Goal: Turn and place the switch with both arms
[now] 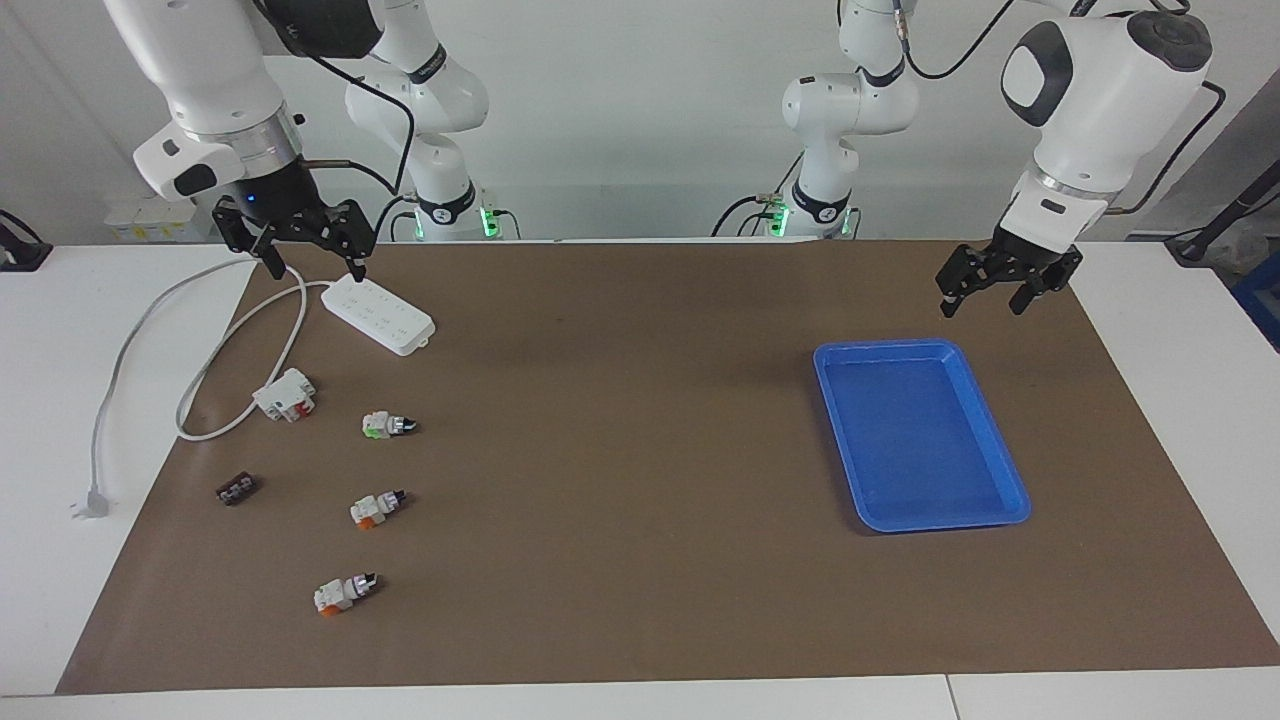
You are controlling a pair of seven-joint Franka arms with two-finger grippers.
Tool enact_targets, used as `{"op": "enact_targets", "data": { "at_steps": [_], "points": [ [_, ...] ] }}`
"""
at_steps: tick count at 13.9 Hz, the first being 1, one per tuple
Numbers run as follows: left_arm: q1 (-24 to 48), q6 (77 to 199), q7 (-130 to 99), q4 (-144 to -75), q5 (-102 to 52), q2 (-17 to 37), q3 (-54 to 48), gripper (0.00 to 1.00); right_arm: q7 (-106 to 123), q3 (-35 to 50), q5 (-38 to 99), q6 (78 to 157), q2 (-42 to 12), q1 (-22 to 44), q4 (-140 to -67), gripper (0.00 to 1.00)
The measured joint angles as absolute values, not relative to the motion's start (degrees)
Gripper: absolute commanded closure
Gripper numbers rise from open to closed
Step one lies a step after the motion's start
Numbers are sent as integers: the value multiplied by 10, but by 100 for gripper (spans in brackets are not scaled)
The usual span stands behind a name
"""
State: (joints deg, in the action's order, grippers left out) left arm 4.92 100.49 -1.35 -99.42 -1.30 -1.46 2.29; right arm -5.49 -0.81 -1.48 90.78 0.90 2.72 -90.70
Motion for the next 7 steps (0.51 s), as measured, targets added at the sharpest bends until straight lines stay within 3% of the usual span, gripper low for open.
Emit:
{"op": "enact_targets", "data": {
  "at_steps": [7],
  "points": [
    [50,947,-13,-950,-13,-28,15,0,-55,-8,-15,907,9,27,-907,0]
  ]
}}
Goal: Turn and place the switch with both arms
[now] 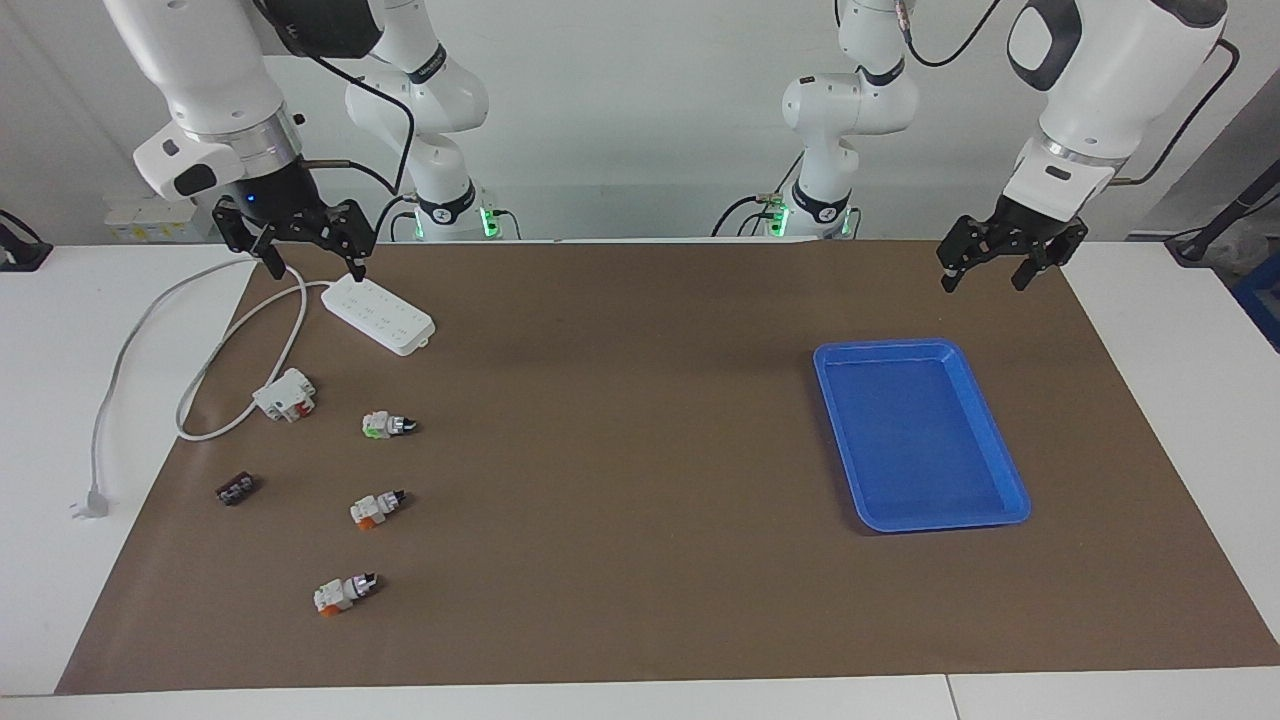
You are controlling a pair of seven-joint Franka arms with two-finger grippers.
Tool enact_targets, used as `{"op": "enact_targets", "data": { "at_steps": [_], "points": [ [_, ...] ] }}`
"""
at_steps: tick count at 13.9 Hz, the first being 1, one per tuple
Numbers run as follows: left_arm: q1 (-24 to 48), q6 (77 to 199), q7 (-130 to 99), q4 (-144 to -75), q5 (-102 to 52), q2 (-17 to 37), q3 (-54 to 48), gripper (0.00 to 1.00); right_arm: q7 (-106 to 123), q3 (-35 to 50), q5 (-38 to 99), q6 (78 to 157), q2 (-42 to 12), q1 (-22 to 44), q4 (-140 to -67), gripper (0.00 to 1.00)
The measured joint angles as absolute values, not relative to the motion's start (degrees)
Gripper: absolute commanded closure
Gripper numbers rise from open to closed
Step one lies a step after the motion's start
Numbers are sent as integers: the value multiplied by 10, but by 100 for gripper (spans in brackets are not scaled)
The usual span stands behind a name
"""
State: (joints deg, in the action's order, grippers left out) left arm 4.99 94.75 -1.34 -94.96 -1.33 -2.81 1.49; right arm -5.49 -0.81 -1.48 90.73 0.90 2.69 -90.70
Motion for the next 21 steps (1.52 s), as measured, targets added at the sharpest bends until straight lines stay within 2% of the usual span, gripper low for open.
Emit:
{"op": "enact_targets", "data": {
  "at_steps": [5,9,13,17,21],
  "points": [
    [50,937,-13,-943,-13,-28,15,0,18,-9,-15,939,5,25,-908,3],
    [50,936,-13,-939,-13,-28,15,0,145,-11,-15,992,-28,21,-906,3],
    [50,937,-13,-939,-13,-28,15,0,328,-11,-15,1021,-103,13,-854,3],
    [50,937,-13,-942,-13,-28,15,0,565,-1,-5,1024,-204,-11,-748,3],
    [50,939,-13,-949,-13,-28,13,0,736,93,-4,1023,-305,-94,-660,3]
  ]
}}
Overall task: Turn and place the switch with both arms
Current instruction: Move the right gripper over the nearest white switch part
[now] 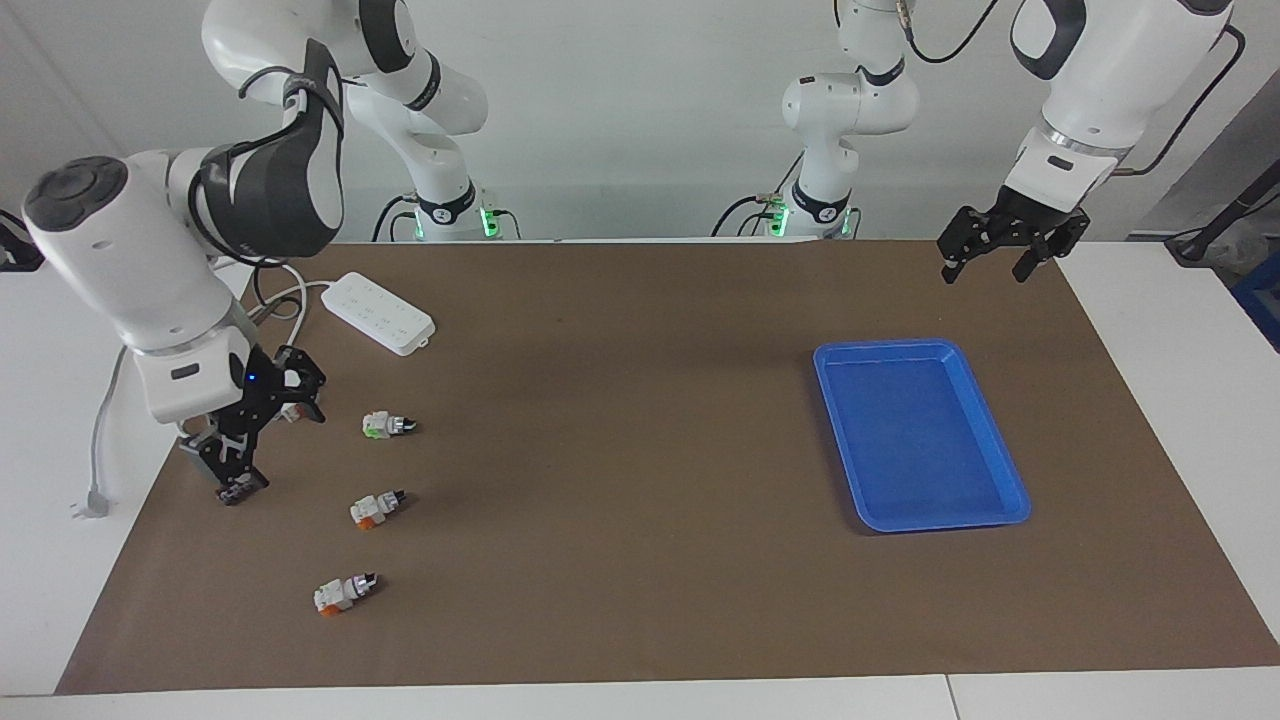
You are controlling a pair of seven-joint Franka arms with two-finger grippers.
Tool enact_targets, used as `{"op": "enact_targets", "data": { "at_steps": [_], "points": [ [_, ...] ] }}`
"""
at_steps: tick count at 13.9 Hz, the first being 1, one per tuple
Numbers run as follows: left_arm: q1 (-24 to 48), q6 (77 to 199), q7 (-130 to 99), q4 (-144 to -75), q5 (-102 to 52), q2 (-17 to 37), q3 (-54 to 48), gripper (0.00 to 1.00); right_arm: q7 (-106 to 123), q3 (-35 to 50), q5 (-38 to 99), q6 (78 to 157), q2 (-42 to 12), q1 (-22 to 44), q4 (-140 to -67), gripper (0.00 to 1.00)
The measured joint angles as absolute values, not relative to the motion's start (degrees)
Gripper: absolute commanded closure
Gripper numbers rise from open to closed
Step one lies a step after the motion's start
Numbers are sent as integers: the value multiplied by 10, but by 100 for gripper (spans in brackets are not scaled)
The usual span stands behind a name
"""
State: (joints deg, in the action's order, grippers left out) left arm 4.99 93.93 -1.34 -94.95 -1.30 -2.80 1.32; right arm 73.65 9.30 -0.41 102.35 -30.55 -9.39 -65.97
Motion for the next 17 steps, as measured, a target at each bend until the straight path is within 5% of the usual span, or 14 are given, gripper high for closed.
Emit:
{"op": "enact_targets", "data": {
  "at_steps": [8,17],
  "points": [
    [50,972,-13,-950,-13,-28,15,0,944,215,-72,1052,-461,-176,-586,2],
    [50,974,-12,-962,-13,-28,13,0,1046,385,-295,1139,-546,-250,-582,2]
  ]
}}
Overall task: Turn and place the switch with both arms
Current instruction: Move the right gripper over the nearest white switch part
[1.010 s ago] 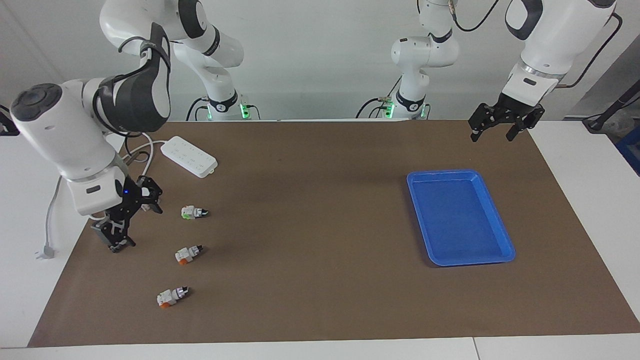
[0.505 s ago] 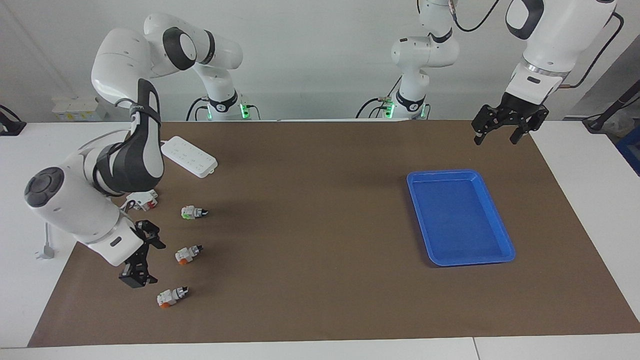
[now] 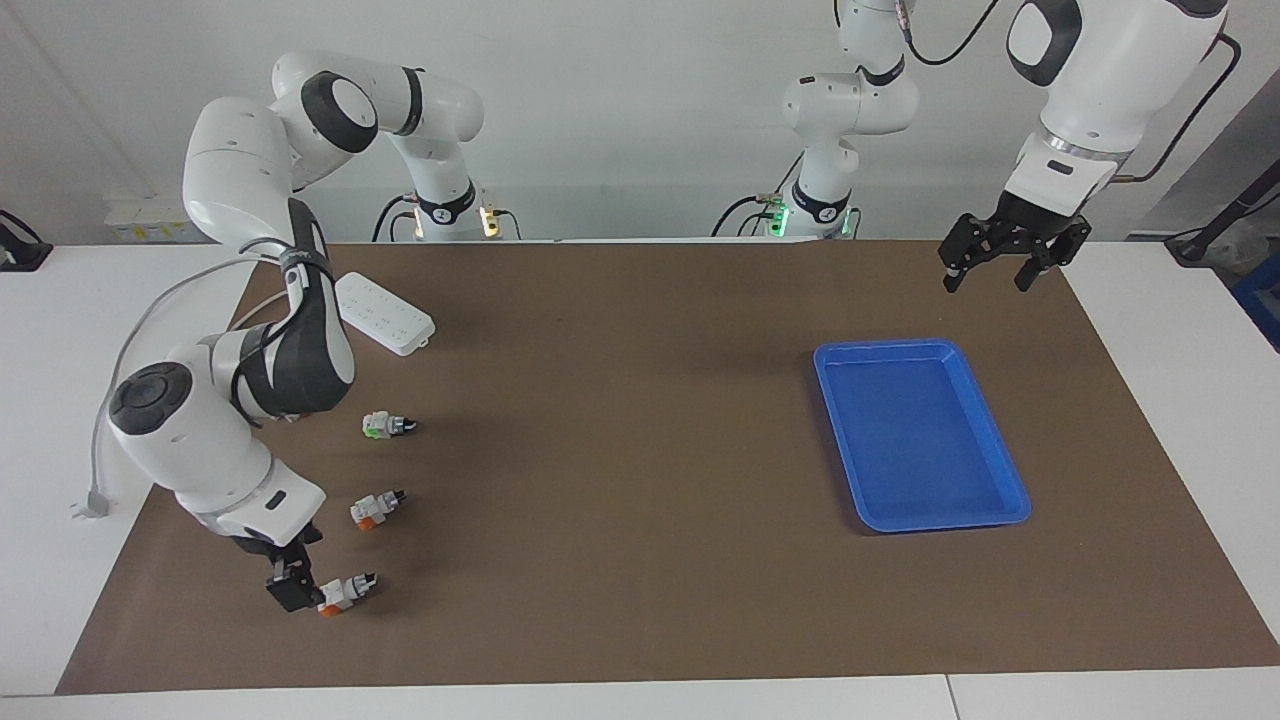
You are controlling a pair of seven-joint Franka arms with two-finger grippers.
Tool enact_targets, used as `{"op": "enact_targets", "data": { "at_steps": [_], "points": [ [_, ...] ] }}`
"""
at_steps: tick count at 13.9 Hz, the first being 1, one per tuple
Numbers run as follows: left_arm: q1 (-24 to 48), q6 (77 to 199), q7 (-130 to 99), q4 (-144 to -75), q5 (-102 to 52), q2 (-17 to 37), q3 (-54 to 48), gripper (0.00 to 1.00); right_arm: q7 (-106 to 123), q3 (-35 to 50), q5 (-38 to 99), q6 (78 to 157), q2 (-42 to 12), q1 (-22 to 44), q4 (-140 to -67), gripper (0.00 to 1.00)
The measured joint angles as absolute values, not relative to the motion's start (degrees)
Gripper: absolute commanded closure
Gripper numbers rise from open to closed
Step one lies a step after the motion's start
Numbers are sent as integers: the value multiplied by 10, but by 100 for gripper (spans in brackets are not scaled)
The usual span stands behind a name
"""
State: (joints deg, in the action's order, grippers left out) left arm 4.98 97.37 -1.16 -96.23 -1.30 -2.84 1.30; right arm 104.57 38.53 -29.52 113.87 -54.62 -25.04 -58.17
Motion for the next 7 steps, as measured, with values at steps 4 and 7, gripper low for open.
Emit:
{"op": "enact_targets", "data": {
  "at_steps": [4,7],
  "points": [
    [50,975,-12,-964,-13,-29,13,0,1063,393,-320,1164,-561,-260,-596,1],
    [50,981,-12,-977,-13,-33,13,0,1064,396,-334,1171,-561,-260,-602,1]
  ]
}}
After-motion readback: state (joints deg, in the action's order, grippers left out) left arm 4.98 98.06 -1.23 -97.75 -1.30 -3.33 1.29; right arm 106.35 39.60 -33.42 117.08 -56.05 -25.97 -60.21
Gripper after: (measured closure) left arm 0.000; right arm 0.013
